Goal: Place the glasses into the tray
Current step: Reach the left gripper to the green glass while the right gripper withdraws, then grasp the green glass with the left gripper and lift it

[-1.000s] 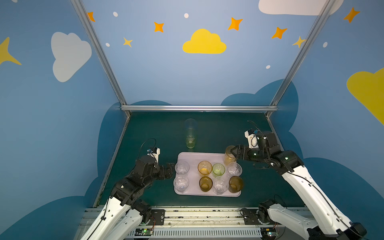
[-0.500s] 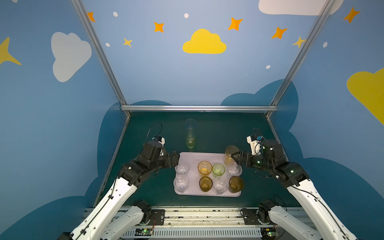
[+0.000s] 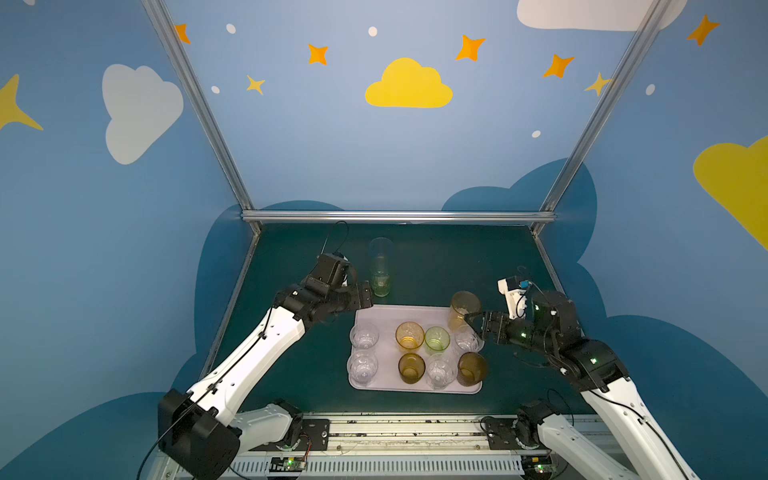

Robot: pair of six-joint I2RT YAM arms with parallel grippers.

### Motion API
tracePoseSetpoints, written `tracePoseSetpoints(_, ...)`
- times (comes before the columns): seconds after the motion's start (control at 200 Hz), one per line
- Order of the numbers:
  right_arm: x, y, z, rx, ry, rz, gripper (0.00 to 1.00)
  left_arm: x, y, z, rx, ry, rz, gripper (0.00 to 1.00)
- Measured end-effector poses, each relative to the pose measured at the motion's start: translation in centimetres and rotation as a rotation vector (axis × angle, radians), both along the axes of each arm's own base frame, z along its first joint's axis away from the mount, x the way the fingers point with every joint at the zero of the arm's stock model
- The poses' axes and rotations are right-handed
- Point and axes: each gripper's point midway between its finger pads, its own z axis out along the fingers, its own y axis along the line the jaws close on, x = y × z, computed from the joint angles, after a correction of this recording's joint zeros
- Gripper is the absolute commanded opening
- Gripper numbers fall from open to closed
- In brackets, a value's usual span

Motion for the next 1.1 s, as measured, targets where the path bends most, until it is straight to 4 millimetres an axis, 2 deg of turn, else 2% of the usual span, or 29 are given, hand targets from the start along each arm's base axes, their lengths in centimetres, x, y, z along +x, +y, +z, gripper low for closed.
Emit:
tracePoseSetpoints(0.125,-0.4,-0.2,0.3,0.019,-0.012,-0.010,0.86,2.3,-0.2,0.6,-0.013,-0.016,0.023,0.74)
tracePoseSetpoints(0.195,-0.7,-0.3,0.2,0.027,-0.015,-0.014,0.86,3.4,-0.2,0.8,-0.012,-0.021,0.032,0.70)
tracePoseSetpoints(0.28,-1.0,-0.5,0.2,0.035,-0.018,-0.018,0.86,4.6,-0.4,0.7,-0.005,-0.017,0.033,0.58)
tracePoseSetpoints(0.481,-1.1,-0.6,-0.4,0.033,0.001,-0.025,0.86,6.4,-1.5,0.0,-0.001,0.008,0.014,0.53)
tracePoseSetpoints(0.596,-1.2,-0.6,-0.8,0.029,0.014,-0.026,0.86,7.1,-2.0,-0.8,0.001,0.032,0.010,0.41)
tracePoseSetpoints(0.846,-1.2,-0.6,-1.0,0.028,0.022,-0.025,0.86,9.5,-2.8,-1.6,0.030,0.063,0.014,0.36)
tracePoseSetpoints(1.101,-1.4,-0.6,-1.3,0.023,0.033,-0.025,0.86,11.1,-2.3,-3.9,0.126,0.127,0.036,0.36)
